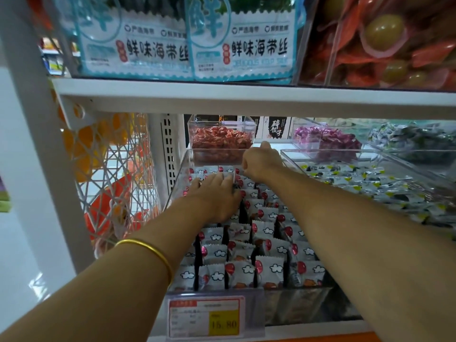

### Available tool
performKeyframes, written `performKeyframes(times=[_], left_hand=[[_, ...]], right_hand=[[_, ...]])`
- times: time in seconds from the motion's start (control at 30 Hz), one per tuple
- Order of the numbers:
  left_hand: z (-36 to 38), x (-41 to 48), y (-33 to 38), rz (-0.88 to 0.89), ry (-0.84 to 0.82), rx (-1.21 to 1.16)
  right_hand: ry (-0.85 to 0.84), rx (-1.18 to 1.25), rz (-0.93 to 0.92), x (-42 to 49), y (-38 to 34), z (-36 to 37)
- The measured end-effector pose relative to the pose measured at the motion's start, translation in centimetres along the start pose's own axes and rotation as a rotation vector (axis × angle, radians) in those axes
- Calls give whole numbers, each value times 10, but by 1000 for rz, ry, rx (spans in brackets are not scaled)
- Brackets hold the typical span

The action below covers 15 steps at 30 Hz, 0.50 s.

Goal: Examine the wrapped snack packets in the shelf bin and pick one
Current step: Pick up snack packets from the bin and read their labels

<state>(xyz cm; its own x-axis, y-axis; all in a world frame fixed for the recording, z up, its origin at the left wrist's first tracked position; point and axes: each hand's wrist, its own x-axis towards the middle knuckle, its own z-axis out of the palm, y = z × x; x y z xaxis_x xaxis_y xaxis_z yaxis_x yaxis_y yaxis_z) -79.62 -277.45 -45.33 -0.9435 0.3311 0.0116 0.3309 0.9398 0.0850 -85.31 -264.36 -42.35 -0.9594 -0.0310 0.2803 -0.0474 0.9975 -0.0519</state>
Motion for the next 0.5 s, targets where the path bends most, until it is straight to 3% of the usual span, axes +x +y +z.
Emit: performKeyframes(times=[0.23,0.4,0.5], left_hand=[[-12,-9,5,-27,81,-97],[-32,-47,12,-5,279,-387],[-35,-81,19,39,364,-517]], right_hand=[[114,355,55,-7,-1,-23],[415,589,48,-58,6,-50],[493,834,32,-106,5,-65]])
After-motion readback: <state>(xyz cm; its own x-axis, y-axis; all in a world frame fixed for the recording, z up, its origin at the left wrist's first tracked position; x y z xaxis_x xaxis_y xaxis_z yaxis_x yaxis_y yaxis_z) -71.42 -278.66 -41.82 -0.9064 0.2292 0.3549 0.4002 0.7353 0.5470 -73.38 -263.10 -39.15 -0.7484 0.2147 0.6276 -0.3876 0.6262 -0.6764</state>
